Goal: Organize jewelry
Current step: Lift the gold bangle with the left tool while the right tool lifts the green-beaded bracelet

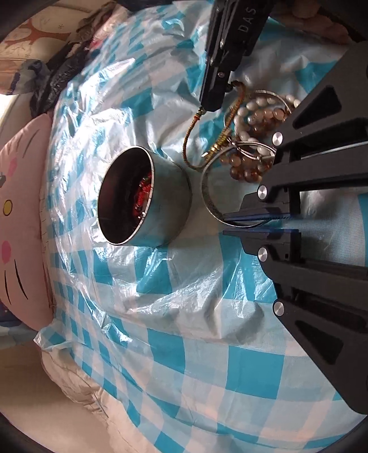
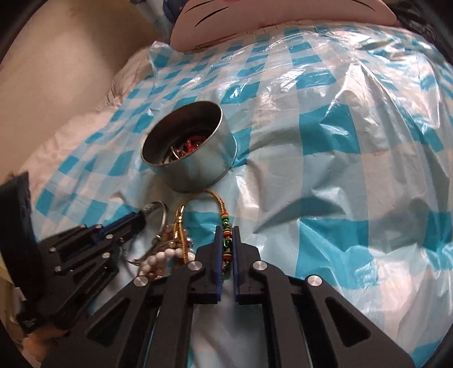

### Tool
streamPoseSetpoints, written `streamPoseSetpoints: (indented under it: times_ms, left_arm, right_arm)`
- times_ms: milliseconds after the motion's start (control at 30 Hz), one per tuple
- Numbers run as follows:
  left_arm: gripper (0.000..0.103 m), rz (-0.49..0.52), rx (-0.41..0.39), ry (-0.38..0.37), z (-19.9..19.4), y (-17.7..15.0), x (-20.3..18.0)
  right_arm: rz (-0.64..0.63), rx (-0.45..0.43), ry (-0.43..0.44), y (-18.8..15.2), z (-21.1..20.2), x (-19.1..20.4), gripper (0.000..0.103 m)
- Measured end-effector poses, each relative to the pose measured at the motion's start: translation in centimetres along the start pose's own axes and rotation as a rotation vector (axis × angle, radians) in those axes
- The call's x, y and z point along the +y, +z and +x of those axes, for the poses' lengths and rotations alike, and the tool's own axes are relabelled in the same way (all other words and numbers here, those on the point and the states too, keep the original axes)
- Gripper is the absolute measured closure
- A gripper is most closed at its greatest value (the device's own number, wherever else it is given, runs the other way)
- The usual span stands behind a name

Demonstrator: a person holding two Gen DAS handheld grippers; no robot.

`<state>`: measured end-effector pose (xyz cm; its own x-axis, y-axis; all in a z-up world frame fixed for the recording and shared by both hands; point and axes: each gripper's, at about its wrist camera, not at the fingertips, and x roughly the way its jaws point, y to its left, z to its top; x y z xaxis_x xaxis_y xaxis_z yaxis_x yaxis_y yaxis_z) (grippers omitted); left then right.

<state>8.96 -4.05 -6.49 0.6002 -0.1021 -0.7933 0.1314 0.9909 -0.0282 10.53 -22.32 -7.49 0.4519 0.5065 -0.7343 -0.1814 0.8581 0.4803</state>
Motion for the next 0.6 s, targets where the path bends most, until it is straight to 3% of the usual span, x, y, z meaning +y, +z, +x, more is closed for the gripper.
streamPoseSetpoints:
  times_ms: [67, 233, 433, 600]
  left_arm:
    - [0.099, -0.034, -0.055, -0.062, -1.4, 0.1, 0.4]
    - [0.099, -0.053, -0.133, -0.121, -3.1, 0.3, 0.2]
    - [0.099, -0.047, -0.138, -0.093, -3.2, 0.4, -0.1]
    - [0.098, -0.033, -0.139, -0.064, -3.1, 0.4, -0.2]
  right_arm:
    - [0.073, -0.053, 0.083, -0.2, -1.5, -0.7, 0.096]
    - [0.142, -0.183, 0.197, -0.5, -4.6, -1.2, 0.096]
    - [0.133, -0.26, 0.181, -0.4, -6.1, -0.6, 0.096]
    - [0.104, -0.273, 0.152, -0.4, -6.5, -0.5, 0.096]
